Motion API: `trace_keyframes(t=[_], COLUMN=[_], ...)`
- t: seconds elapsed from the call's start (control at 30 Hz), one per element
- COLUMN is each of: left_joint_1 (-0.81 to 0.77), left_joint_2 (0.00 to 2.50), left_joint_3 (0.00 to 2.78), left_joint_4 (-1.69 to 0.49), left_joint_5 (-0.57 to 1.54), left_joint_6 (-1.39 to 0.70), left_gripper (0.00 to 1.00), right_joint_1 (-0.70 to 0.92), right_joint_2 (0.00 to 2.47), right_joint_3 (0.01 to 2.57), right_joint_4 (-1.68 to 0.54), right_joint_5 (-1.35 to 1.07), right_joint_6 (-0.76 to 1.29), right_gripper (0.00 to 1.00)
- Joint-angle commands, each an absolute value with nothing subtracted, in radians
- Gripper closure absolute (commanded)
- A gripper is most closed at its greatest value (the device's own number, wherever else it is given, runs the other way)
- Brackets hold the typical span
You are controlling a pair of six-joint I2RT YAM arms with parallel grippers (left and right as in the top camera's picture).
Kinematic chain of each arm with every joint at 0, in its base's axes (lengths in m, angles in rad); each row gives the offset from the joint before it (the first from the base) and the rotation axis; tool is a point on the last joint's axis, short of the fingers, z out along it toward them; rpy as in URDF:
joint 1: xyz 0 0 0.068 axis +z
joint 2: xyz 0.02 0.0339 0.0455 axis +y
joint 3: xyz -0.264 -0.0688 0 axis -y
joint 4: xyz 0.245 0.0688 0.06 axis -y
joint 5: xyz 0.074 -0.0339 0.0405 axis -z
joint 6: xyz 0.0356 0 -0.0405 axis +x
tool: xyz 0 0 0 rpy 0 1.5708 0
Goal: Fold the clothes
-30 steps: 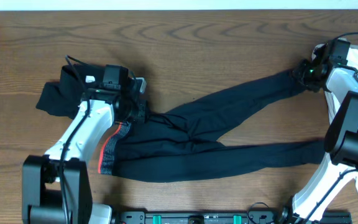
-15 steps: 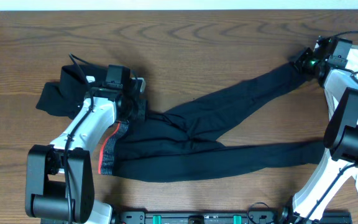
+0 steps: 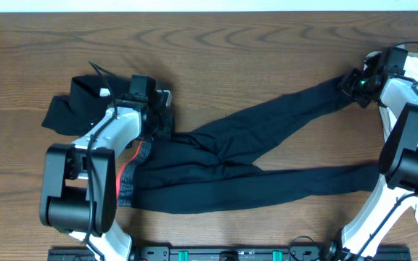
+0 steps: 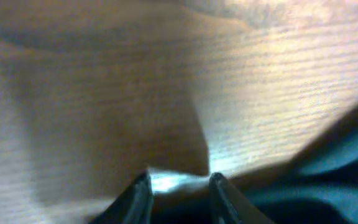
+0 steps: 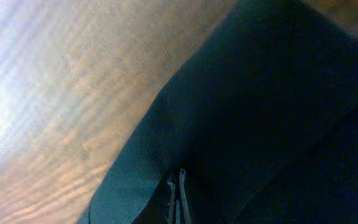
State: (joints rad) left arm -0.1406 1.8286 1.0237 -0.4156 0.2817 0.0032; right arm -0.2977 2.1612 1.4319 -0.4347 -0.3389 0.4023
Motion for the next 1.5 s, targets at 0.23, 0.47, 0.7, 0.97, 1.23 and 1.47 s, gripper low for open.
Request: trace_keyframes(t=[0.23, 0.47, 0.7, 0.97, 1.23, 1.47], left_joint_1=[-0.141, -0.141, -0.146, -0.231, -0.378, -0.414], left_joint_2=[1.884, 1.884, 1.867, 1.842, 1.876, 1.970], left_joint_3=[1.037, 1.189, 1.385, 1.391, 1.293, 1.264], left_joint_4=[-0.167, -0.226, -0.549, -0.834, -0.838, -0.767], left_joint_5=[0.163, 0.165, 0.299, 0.403, 0.321, 0.290], left_joint_6=[-0.164, -0.171, -0.065, 0.061, 0.142, 0.157], left_gripper=[0.88, 0.88, 0.71, 0.68, 0.65, 0.70], right_joint_1=[-0.322, -0.375, -0.430, -0.418, -0.396, -0.396], right_joint_2=[2.186, 2.158, 1.977, 1.735, 1.704, 1.704], right_joint_3=[1.406, 1.406, 1.406, 1.406, 1.406, 1.406], right_joint_4=[-0.681, -0.782, -0.828, -0.850, -0.894, -0.904], right_joint_5=[0.018, 0.038, -0.035, -0.155, -0.155, -0.155], right_joint_6=[0.427, 0.449, 0.421, 0.272, 0.272, 0.273], right_gripper=[0.99, 0.99, 0.98, 0.74, 0.72, 0.74])
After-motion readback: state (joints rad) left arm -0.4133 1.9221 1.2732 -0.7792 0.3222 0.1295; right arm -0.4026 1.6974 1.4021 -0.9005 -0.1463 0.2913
